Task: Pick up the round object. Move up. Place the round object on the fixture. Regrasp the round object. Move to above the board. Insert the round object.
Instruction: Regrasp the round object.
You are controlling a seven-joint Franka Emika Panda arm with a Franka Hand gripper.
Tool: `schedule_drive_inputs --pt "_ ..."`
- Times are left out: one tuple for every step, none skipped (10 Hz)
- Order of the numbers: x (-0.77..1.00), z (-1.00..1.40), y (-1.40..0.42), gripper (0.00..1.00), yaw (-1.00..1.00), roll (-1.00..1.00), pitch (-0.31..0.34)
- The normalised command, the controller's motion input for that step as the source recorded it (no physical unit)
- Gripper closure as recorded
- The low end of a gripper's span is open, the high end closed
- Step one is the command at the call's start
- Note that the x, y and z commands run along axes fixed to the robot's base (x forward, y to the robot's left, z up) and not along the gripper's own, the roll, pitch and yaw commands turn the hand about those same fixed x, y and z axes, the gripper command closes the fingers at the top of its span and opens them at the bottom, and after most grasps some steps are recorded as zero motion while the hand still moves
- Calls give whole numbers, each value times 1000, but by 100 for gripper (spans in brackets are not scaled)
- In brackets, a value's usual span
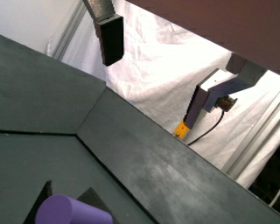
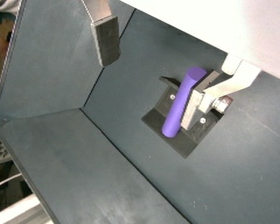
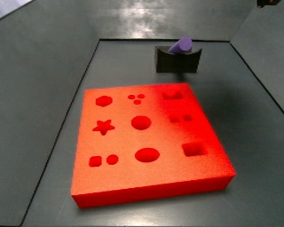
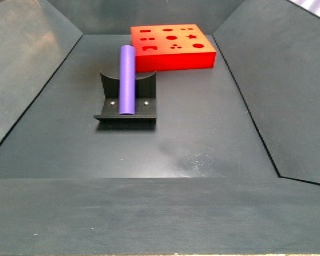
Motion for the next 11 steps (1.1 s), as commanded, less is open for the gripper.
schedule_drive_inputs --pt "82 0 -38 0 203 200 70" --pt "30 -1000 47 0 168 92 25" --pt "35 -1000 46 0 151 78 -2" --pt "46 -1000 44 0 134 69 -43" --pt "51 -1000 42 0 120 62 -66" --pt "60 -1000 40 0 91 56 -92" --pt "70 -1000 38 0 56 57 -109" --pt "76 -1000 34 0 29 59 -112" --pt "78 -1000 33 0 11 60 -106" --pt "89 -1000 29 0 -15 61 -97" --pt "86 -860 21 0 -33 58 -74"
